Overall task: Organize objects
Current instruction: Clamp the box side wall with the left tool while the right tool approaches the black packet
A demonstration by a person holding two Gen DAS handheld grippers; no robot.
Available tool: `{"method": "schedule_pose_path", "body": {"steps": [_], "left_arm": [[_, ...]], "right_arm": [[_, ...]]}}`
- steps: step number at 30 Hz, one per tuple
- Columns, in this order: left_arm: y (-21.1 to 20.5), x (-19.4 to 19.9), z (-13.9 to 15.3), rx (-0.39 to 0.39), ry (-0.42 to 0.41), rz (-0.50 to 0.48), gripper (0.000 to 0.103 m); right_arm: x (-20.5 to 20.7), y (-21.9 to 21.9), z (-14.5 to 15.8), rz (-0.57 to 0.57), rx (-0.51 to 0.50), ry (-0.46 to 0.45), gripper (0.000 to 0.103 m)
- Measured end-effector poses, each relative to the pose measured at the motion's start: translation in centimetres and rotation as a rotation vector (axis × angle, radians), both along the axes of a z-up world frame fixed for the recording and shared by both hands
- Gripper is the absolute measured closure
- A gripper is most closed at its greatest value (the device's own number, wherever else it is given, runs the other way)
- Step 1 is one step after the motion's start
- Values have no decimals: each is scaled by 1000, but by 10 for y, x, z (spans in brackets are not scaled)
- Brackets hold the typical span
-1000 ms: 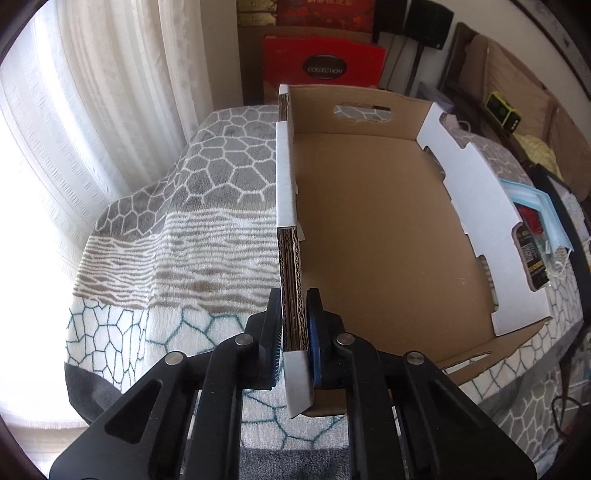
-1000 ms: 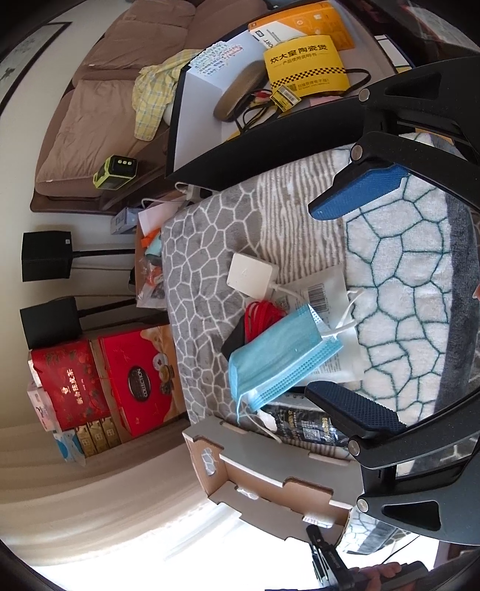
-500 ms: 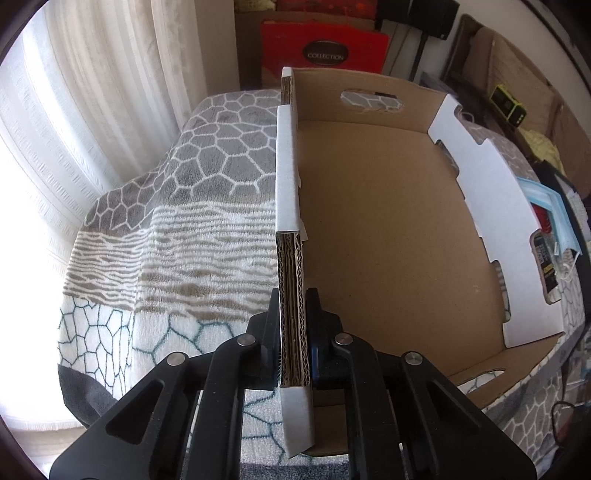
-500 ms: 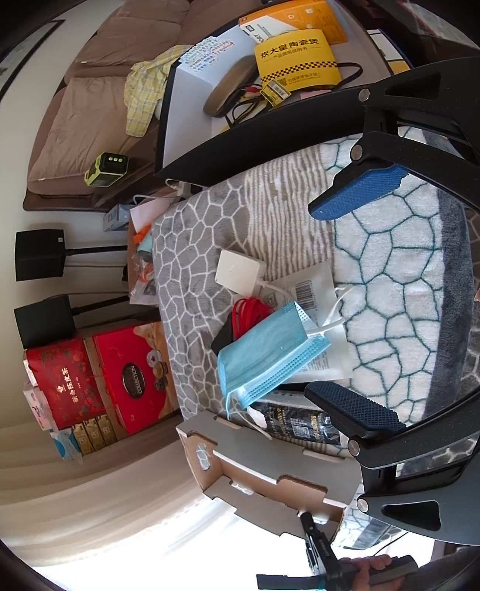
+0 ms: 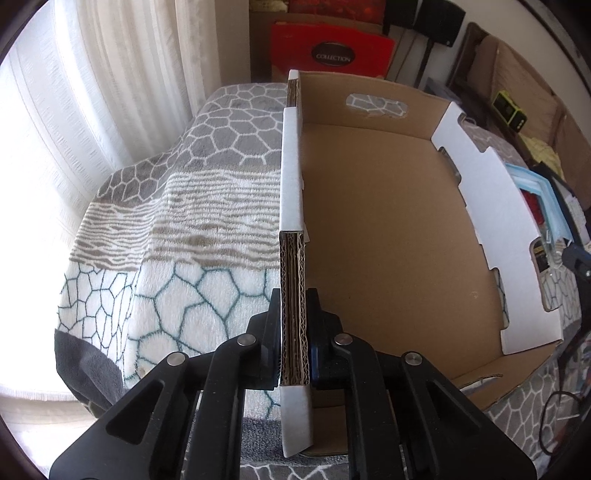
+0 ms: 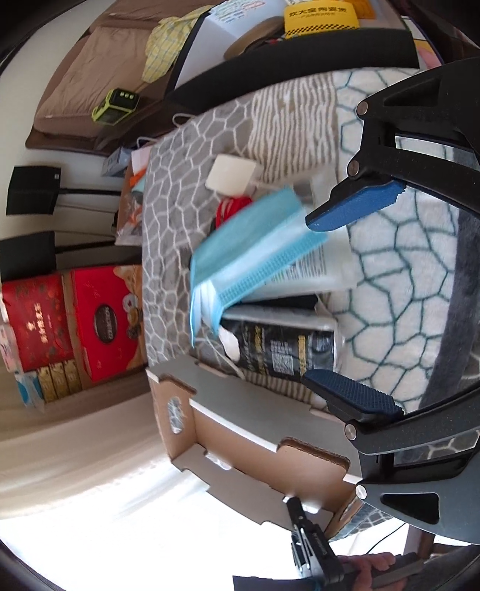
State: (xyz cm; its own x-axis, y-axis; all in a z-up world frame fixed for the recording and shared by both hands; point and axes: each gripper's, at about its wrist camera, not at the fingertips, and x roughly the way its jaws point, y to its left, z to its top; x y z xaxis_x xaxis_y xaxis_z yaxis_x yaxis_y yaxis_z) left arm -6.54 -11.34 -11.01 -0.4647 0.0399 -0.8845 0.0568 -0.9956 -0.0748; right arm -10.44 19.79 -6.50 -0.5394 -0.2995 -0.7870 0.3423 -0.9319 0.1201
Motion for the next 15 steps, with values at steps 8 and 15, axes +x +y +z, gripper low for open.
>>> {"method": "schedule_pose_path", "body": {"steps": [8, 15], "left_arm": [[0, -1, 0, 5, 5, 1, 93], [0, -1, 1, 16, 10, 3, 93]], "right_arm": [[-4, -32, -15, 57, 40, 5, 24], [-6, -46, -28, 72, 120, 16, 35]]}}
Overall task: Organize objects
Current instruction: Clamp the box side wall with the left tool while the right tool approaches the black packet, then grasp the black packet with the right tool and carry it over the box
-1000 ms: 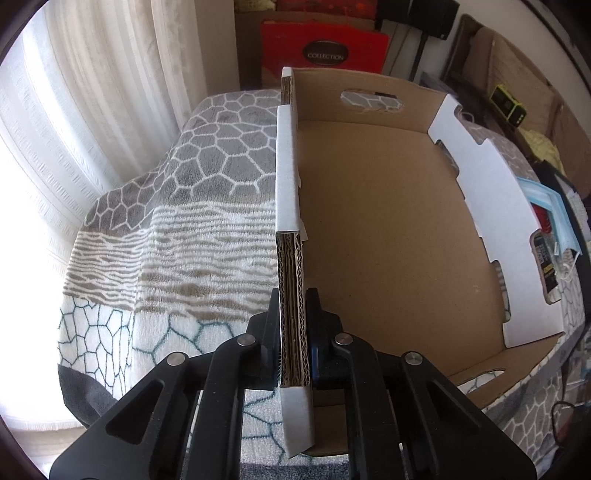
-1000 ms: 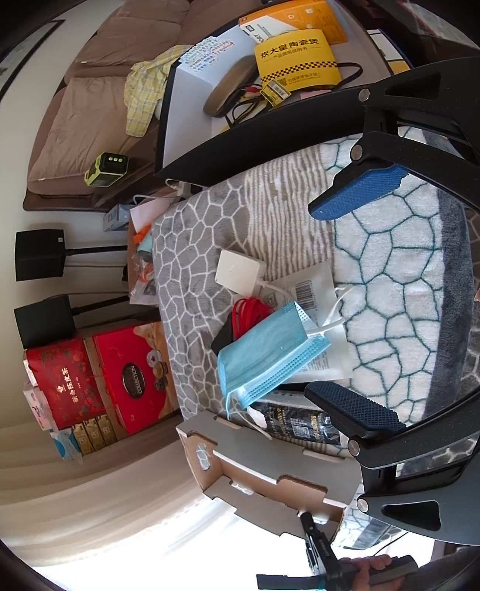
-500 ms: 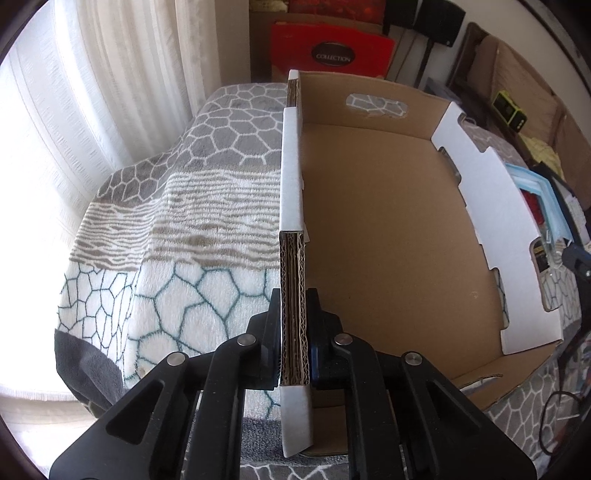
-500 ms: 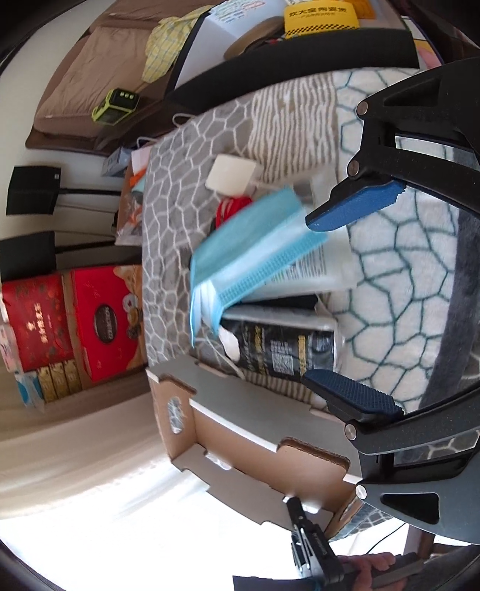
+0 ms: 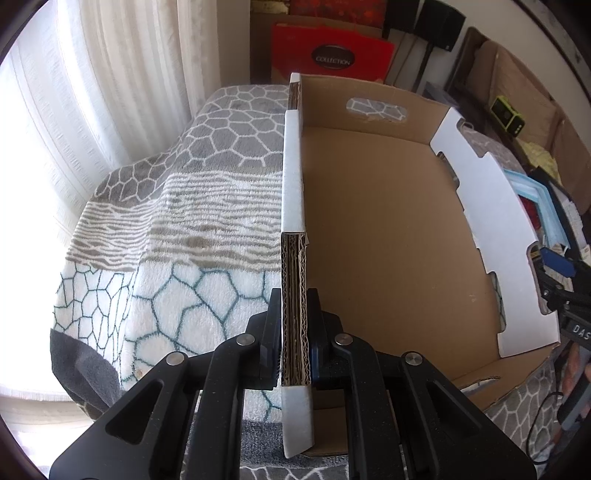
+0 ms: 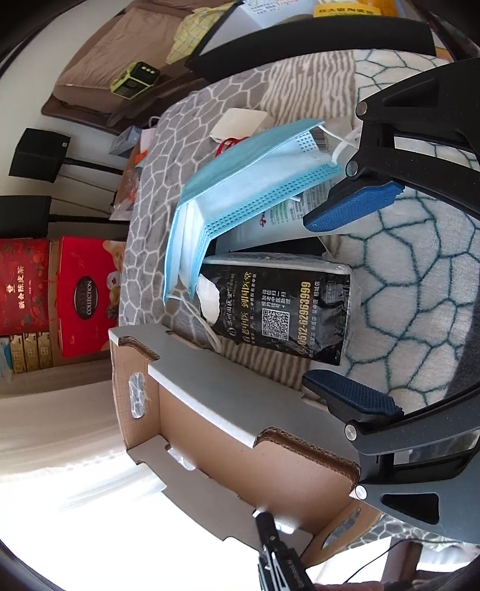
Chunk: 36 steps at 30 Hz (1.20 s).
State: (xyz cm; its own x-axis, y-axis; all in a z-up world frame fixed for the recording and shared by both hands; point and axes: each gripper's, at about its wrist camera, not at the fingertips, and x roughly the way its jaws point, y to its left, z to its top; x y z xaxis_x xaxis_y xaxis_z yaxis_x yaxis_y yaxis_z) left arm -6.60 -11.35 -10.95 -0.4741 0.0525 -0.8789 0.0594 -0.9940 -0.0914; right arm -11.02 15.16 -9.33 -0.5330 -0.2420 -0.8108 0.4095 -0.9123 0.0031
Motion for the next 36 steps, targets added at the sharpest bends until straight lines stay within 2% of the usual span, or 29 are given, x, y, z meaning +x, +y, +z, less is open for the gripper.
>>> {"method": "schedule_pose_path", "body": {"steps": [2, 6, 10, 16, 21, 26, 36], "left_arm": [[0, 0, 0, 1, 0, 1, 93], [0, 1, 0, 5, 3, 4, 93], [-1, 1, 0, 12, 6, 9, 93], [0, 1, 1, 14, 7, 15, 93], [1, 1, 1, 11, 6, 20, 93], [2, 1, 1, 8, 5, 23, 93], [1, 1, 0, 13, 4, 25, 93]], "right_arm": [[0, -3, -1, 12, 14, -12, 52], [0, 2, 2, 6, -13, -22, 58], [7, 11, 15, 13, -85, -51, 60], [21, 15, 50, 20, -151, 0, 62], [31, 4, 73, 78, -234, -12, 62], [33, -22, 71, 126, -265, -59, 62], [32, -66, 47, 182, -300, -153, 62]]}}
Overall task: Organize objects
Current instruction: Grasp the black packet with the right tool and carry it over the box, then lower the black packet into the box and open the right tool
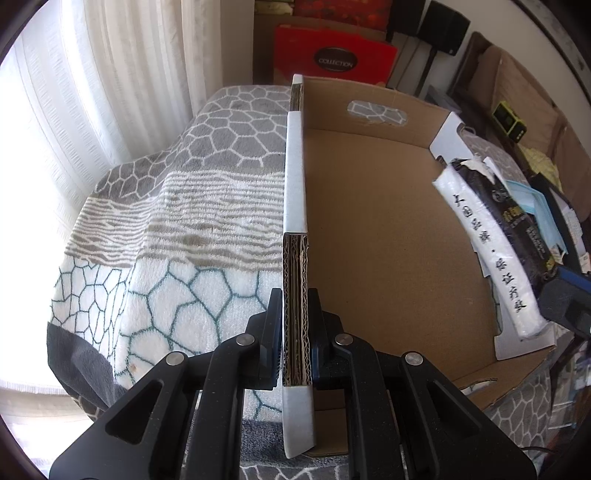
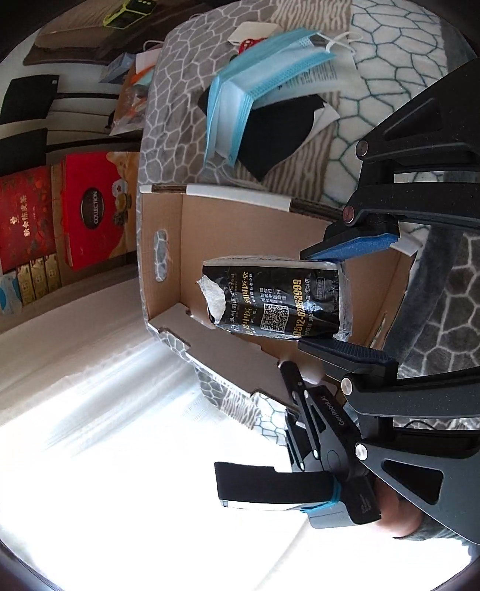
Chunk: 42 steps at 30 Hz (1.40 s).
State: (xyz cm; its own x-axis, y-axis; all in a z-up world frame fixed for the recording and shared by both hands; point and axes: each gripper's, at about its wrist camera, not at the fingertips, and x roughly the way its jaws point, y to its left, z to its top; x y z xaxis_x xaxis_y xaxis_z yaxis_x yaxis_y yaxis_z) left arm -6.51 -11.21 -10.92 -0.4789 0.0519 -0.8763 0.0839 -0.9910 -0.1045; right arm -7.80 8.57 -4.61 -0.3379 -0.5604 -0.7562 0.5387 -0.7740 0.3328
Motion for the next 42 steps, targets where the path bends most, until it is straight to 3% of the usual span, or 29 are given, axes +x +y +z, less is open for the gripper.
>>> {"method": "schedule_pose_path", "body": {"steps": [20, 32, 37, 39, 42], "left_arm": [[-3, 0, -2, 4, 1, 0, 93], [-2, -1, -2, 2, 1, 0, 93], [-2, -1, -2, 3, 1, -2, 92], [-2, -2, -2, 5, 1, -2, 92], [-2, -2, -2, 5, 1, -2, 92]], "right_arm": [[-93, -74, -31, -135, 5, -157, 62], [-109, -93, -43, -170, 16, -179, 61], [-113, -99, -48, -148, 8, -212, 52], [-111, -101, -47, -125, -14, -233, 39], [-107, -99, -42, -110, -30, -221, 39]]}}
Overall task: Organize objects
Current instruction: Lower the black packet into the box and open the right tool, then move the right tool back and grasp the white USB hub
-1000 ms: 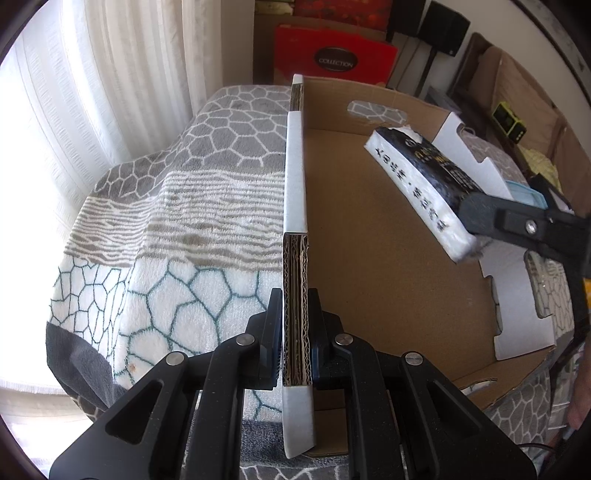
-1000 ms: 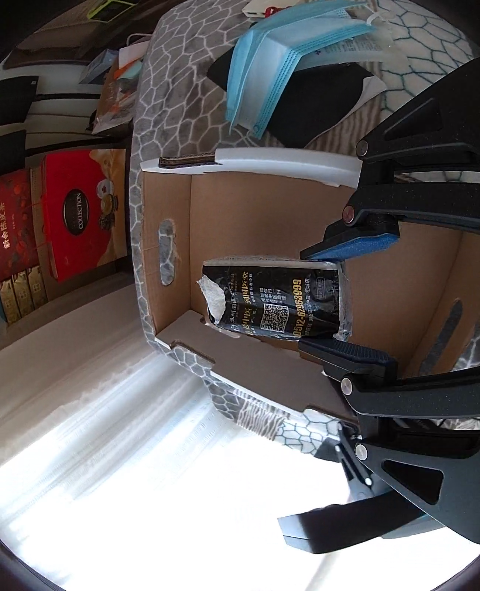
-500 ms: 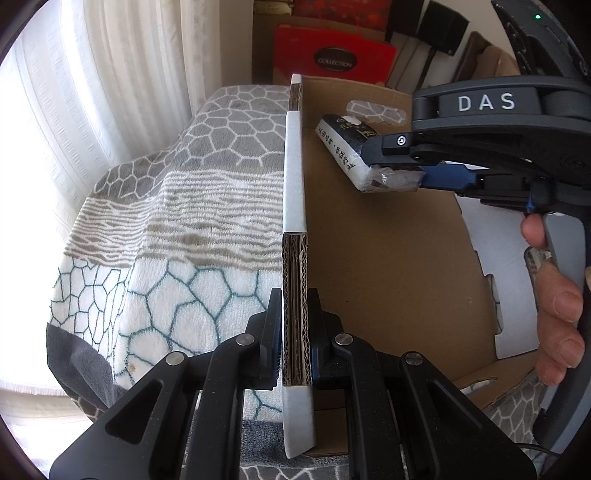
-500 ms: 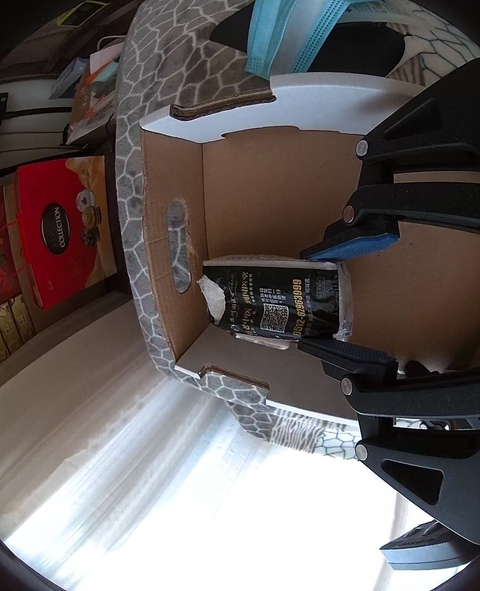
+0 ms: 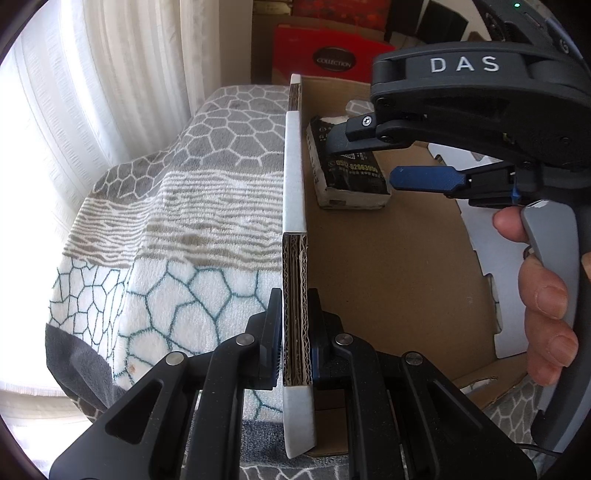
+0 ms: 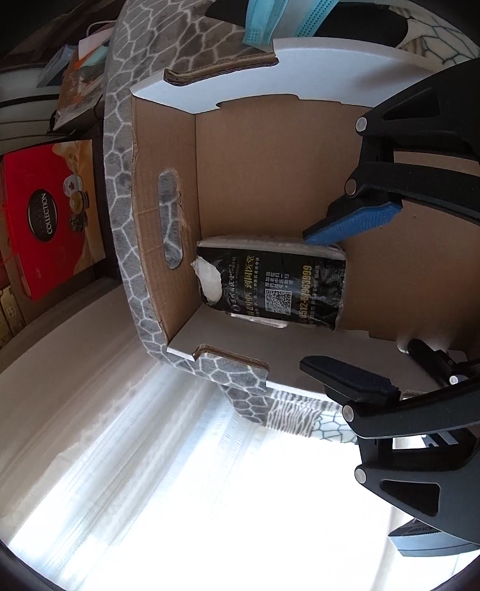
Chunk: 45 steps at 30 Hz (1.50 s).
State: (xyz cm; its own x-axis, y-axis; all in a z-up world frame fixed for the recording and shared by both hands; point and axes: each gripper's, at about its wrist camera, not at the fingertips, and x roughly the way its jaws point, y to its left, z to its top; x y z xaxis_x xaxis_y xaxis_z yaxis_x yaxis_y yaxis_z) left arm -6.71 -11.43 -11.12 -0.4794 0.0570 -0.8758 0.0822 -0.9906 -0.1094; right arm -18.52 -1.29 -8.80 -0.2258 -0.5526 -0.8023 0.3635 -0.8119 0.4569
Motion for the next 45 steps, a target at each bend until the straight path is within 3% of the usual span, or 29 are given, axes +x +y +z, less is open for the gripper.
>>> {"method": "schedule_pose_path", "body": {"steps": [7, 12, 27, 34, 45], "left_arm": [[0, 0, 0, 1, 0, 2, 92], [0, 0, 0, 0, 0, 3, 92], [-1, -1, -2, 0, -5, 10, 93], [-1, 1, -1, 0, -2, 12, 92], [1, 2, 1, 2, 0, 10, 92]], "right_arm": [[4, 24, 13, 14, -24, 15, 40], [12, 40, 25, 37, -25, 48, 51], [71, 105, 70, 74, 97, 316, 49], [85, 162, 80, 5, 192, 402, 49], [59, 266, 76, -220, 260, 353, 49]]}}
